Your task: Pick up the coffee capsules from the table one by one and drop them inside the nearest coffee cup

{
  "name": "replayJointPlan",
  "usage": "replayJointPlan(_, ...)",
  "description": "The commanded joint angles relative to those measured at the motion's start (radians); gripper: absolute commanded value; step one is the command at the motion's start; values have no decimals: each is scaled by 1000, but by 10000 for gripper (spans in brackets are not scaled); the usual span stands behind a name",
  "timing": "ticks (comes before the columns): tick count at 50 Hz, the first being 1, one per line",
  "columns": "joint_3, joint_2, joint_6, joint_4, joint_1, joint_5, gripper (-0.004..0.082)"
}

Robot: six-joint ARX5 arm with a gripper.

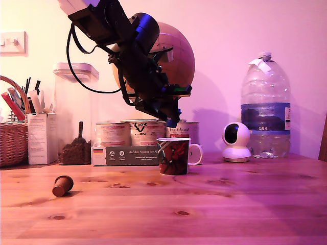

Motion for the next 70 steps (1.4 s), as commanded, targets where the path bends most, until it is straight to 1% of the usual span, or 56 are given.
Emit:
replayJointPlan(1,-3,34,4,2,5,1,96)
replayJointPlan(8,-3,34,4,2,5,1,98)
replayJointPlan(10,-3,34,2,3,5,1,123)
replayJointPlan(11,-3,34,-4,3,5,1,150)
replayJointPlan(12,-3,34,-4,4,5,1,194)
replayJointPlan(17,-3,34,-5,14,5,1,462)
replayJointPlan(18,-3,34,-5,19,5,1,502)
replayJointPlan(20,-3,34,-5,27,5,1,547)
replayJointPlan(25,-3,34,-6,40,5,2,554)
replayJointPlan(31,-3,34,-21,40,5,2,554)
replayJointPlan(38,-3,34,-24,40,5,8,553)
replayJointPlan(43,-3,34,-25,40,5,8,542)
replayJointPlan(46,-3,34,-25,33,5,8,485)
replayJointPlan(49,-3,34,-25,19,5,8,383)
replayJointPlan(55,-5,34,-24,6,5,8,122)
replayJointPlan(58,-6,27,-25,6,5,8,43)
replayJointPlan(61,-6,21,-26,9,4,9,15)
replayJointPlan(70,-22,-21,-26,31,-3,8,14)
